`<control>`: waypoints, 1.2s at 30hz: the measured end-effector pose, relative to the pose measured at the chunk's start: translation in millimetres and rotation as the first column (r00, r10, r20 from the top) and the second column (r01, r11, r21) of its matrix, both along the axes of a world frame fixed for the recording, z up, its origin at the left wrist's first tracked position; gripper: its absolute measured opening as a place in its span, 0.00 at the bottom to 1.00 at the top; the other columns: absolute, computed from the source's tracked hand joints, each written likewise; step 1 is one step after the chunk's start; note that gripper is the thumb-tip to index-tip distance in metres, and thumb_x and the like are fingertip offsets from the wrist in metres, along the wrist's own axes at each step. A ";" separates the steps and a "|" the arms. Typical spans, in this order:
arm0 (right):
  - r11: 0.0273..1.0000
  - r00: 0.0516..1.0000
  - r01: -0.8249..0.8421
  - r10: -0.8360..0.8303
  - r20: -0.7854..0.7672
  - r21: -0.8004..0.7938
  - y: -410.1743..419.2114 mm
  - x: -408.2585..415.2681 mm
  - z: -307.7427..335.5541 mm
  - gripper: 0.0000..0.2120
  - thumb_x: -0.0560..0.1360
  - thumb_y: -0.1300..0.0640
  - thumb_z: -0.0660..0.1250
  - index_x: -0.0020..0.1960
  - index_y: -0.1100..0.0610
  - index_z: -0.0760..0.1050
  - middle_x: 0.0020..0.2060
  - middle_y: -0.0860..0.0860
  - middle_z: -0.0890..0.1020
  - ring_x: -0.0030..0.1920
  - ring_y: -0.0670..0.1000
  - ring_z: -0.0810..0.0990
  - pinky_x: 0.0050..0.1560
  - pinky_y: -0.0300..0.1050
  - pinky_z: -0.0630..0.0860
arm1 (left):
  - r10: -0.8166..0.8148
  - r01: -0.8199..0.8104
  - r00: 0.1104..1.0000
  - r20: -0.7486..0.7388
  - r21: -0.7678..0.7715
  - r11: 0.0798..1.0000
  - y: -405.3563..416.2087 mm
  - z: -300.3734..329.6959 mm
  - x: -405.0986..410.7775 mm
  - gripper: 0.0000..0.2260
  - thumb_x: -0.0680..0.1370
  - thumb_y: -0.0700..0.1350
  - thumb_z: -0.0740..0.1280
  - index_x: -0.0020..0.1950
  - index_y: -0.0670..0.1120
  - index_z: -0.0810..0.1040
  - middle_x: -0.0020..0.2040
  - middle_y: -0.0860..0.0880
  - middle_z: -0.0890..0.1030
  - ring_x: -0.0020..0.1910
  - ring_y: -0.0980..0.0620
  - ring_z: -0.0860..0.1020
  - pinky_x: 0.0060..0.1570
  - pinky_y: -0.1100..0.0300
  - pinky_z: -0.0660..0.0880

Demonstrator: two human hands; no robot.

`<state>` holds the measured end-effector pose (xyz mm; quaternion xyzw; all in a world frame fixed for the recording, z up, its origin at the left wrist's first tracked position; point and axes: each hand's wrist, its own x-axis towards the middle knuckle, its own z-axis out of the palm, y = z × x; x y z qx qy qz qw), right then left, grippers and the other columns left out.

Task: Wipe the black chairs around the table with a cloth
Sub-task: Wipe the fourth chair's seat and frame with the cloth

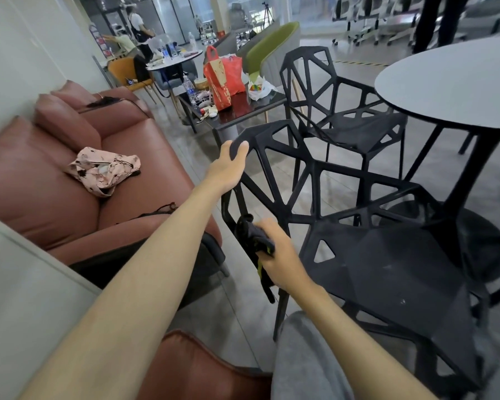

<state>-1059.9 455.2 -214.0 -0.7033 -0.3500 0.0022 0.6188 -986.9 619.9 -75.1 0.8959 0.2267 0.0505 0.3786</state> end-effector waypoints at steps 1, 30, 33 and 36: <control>0.998 1.000 -0.001 0.001 0.002 -0.062 -10.3 -0.8 -16.1 0.21 0.72 0.70 0.65 0.54 0.46 0.72 0.47 0.41 0.73 0.49 0.48 0.75 0.46 0.47 0.73 | 0.019 -0.020 0.999 0.043 0.024 1.000 -1.9 -3.6 -0.5 0.33 0.82 0.71 0.46 0.84 0.59 0.51 0.78 0.46 0.69 0.76 0.40 0.67 0.70 0.47 0.64; 0.935 0.891 0.203 -0.300 -0.341 -0.292 5.2 111.9 -70.1 0.19 0.76 0.71 0.57 0.53 0.48 0.67 0.47 0.50 0.78 0.46 0.51 0.79 0.39 0.47 0.73 | 0.093 -0.121 0.982 0.165 0.163 0.979 -8.4 -15.8 -0.1 0.31 0.82 0.70 0.49 0.82 0.58 0.57 0.57 0.50 0.77 0.55 0.48 0.74 0.54 0.52 0.68; 0.916 0.833 0.323 -0.394 -0.388 -0.237 10.9 128.3 -83.9 0.16 0.77 0.69 0.60 0.54 0.48 0.67 0.47 0.50 0.78 0.47 0.50 0.79 0.45 0.49 0.72 | 0.103 -0.128 0.980 0.171 0.142 0.982 -5.2 -16.9 1.4 0.31 0.82 0.70 0.49 0.82 0.58 0.58 0.55 0.52 0.78 0.54 0.49 0.76 0.52 0.54 0.68; 0.912 0.846 0.337 -0.403 -0.349 -0.235 17.1 128.7 -99.8 0.16 0.78 0.68 0.61 0.51 0.46 0.65 0.47 0.52 0.77 0.48 0.53 0.79 0.44 0.51 0.74 | 0.121 -0.143 0.974 0.193 0.100 0.985 -6.3 -17.1 1.6 0.29 0.83 0.68 0.50 0.82 0.58 0.59 0.43 0.58 0.74 0.41 0.62 0.72 0.47 0.57 0.67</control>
